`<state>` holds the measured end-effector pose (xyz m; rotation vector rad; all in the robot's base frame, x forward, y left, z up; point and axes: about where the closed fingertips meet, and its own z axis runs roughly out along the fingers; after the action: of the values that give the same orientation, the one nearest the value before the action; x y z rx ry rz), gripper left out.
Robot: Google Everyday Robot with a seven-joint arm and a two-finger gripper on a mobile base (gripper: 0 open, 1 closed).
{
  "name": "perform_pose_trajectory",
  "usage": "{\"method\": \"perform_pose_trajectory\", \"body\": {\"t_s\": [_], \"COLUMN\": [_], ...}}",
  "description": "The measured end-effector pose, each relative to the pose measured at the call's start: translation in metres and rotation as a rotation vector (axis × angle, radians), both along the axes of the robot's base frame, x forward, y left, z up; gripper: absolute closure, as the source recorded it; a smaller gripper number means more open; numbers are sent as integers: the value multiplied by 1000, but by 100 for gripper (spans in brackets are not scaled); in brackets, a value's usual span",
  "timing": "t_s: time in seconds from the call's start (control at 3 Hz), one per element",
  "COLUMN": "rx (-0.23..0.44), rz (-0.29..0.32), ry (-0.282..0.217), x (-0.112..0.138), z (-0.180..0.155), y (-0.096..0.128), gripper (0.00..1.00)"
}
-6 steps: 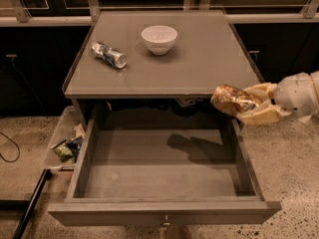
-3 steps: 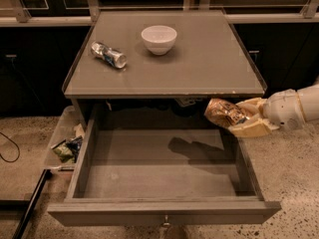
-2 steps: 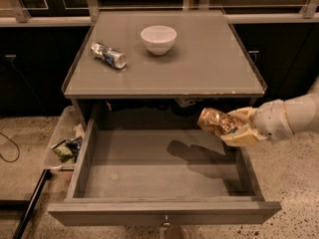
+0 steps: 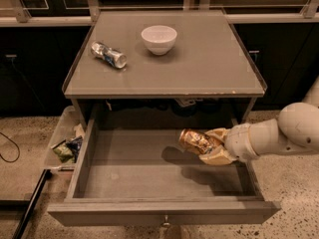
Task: Place orange can into top drawer
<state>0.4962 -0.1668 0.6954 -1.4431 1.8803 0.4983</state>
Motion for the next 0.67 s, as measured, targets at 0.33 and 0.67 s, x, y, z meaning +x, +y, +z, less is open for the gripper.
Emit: {"method": "perform_pose_trajectory", "body": {"t_s": [0.33, 0.67], "rx": [-22, -19], "rz": [4, 14], "ry": [-29, -37], "x": [10, 28], "z": [-24, -47], "y": [12, 26], "gripper": [100, 100]}}
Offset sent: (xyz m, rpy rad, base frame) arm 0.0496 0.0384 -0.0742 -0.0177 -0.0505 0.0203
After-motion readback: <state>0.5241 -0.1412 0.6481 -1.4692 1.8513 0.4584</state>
